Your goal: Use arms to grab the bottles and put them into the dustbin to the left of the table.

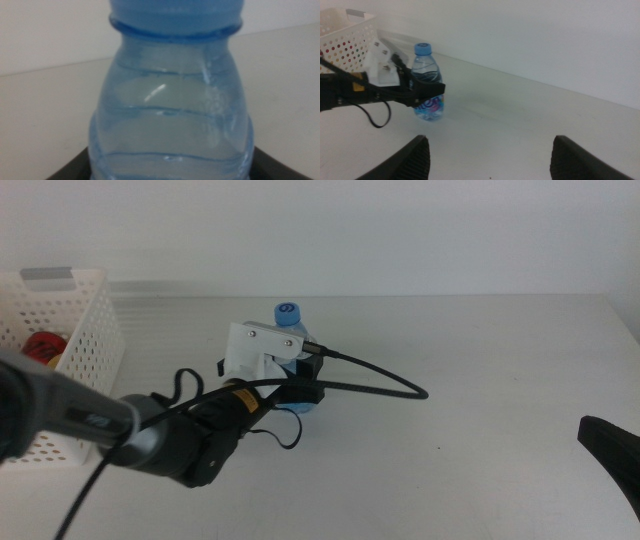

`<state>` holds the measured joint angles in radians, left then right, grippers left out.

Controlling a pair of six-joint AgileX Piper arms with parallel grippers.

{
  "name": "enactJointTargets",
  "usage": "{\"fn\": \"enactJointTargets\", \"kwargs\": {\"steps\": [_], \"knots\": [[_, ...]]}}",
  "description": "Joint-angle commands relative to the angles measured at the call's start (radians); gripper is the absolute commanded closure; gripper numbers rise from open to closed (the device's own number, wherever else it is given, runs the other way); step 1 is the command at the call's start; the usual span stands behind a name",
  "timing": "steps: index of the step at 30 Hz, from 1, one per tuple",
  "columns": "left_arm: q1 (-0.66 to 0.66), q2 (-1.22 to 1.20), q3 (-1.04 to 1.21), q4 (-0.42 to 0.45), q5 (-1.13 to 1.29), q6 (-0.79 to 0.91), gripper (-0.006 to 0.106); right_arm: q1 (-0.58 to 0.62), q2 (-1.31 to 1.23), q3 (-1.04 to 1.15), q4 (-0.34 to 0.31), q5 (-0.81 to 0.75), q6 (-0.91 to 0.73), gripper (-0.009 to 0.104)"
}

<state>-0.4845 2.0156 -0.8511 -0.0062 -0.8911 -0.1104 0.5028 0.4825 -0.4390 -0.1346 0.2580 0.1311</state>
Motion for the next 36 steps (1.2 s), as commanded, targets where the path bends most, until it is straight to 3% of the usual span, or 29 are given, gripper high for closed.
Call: {"fn": "enactJointTargets", "kwargs": {"steps": [1, 8, 18, 24, 28, 36], "knots": [[-0.001, -0.118, 0.009, -0.008, -0.124, 0.009, 0.082, 0.004, 0.009, -0.034, -0.014, -0.073, -0.01, 0.032], [-0.001, -0.3, 0.132, -0.009, -0.08, 0.028, 0.08, 0.004, 0.009, -0.034, -0.014, -0.073, -0.01, 0.032], [0.0, -0.608, 0.182, -0.014, 0.191, 0.1, 0.08, 0.004, 0.009, -0.034, -0.014, -0.073, -0.01, 0.032], [0.0, -0.769, 0.182, -0.113, 0.377, 0.17, 0.08, 0.004, 0.009, -0.034, -0.014, -0.073, -0.01, 0.032], [0.048, -0.857, 0.173, -0.148, 0.517, 0.219, 0.081, 0.004, 0.009, -0.034, -0.014, -0.073, -0.01, 0.032], [0.226, -0.984, 0.084, -0.116, 0.843, 0.219, 0.081, 0.004, 0.009, -0.034, -0.014, -0.073, -0.01, 0.032]]}}
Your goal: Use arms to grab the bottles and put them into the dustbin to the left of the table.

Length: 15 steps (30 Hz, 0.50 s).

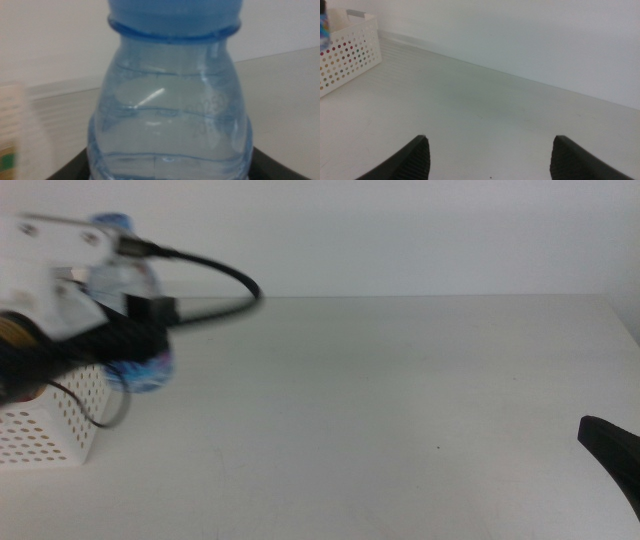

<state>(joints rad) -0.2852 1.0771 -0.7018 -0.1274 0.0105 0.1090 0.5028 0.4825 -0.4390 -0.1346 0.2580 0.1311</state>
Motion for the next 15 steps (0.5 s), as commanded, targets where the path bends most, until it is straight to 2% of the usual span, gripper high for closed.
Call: {"fn": "enactJointTargets", "kwargs": {"steps": [1, 6, 15], "knots": [[0.052, -0.052, -0.086, 0.006, -0.011, 0.0, 0.081, 0.004, 0.009, -0.034, -0.014, -0.073, -0.01, 0.032], [0.152, -0.046, -0.214, 0.004, 0.239, 0.018, 0.081, 0.004, 0.009, -0.034, -0.014, -0.073, -0.01, 0.032], [0.277, -0.008, -0.352, 0.004, 0.362, 0.052, 0.081, 0.004, 0.009, -0.034, -0.014, -0.073, -0.01, 0.032]]}}
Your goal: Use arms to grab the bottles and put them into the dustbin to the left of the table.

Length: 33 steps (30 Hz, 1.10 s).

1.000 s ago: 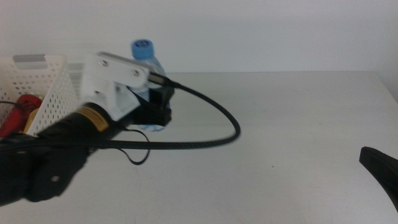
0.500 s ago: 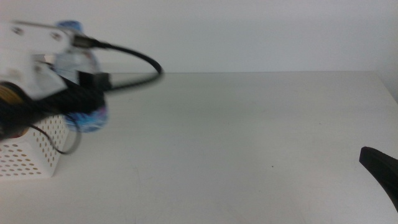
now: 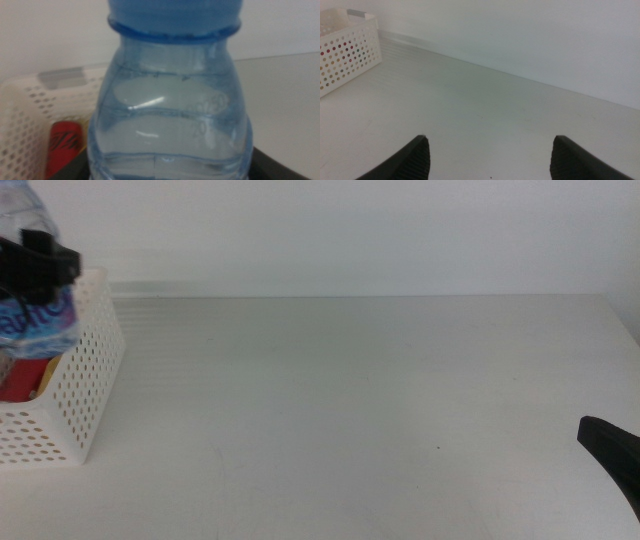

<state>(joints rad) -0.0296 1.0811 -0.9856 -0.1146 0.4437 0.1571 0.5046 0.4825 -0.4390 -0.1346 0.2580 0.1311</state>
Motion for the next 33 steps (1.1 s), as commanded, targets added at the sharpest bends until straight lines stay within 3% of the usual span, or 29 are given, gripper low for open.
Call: {"fn": "enactJointTargets", "kwargs": {"steps": [1, 16, 33], "knots": [[0.042, 0.003, -0.091, -0.008, -0.037, 0.009, 0.081, 0.003, 0.009, -0.034, -0.014, -0.073, -0.01, 0.032], [0.286, 0.347, -0.443, -0.083, 0.292, 0.188, 0.081, 0.003, 0.009, -0.034, -0.014, -0.073, -0.01, 0.032], [0.302, 0.633, -0.531, -0.049, 0.283, 0.218, 0.081, 0.003, 0.009, -0.034, -0.014, -0.073, -0.01, 0.032]]}}
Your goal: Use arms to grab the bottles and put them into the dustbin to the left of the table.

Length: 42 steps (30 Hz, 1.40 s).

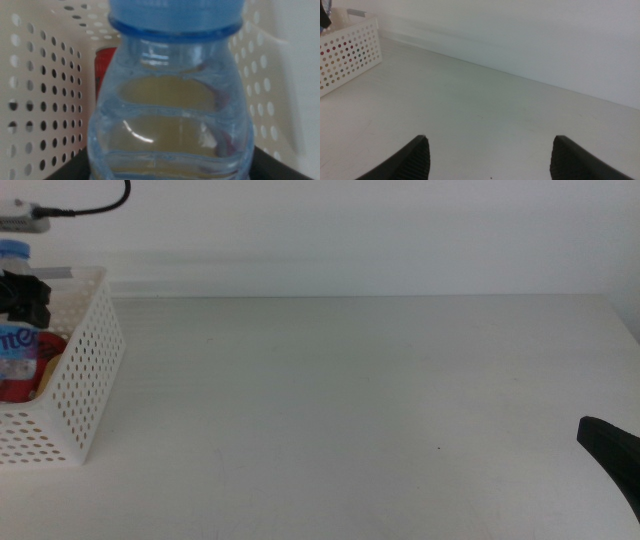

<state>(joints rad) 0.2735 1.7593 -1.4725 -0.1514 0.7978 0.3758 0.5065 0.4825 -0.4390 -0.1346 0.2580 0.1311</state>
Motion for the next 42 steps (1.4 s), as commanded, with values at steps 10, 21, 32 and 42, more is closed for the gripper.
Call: {"fn": "enactJointTargets", "kwargs": {"steps": [10, 21, 32, 42], "knots": [[-0.001, 0.016, -0.041, 0.013, -0.072, -0.001, 0.081, 0.001, 0.009, -0.034, -0.014, -0.073, -0.01, 0.032], [-0.002, 0.044, -0.041, -0.013, -0.026, -0.001, 0.045, 0.001, 0.009, -0.034, -0.014, -0.073, -0.01, 0.032], [-0.002, 0.042, -0.041, -0.043, 0.004, -0.001, 0.01, 0.001, 0.009, -0.034, -0.014, -0.073, -0.01, 0.032], [-0.002, -0.05, -0.042, -0.11, -0.032, -0.013, 0.01, 0.001, 0.009, -0.033, -0.014, -0.073, -0.01, 0.032]]}}
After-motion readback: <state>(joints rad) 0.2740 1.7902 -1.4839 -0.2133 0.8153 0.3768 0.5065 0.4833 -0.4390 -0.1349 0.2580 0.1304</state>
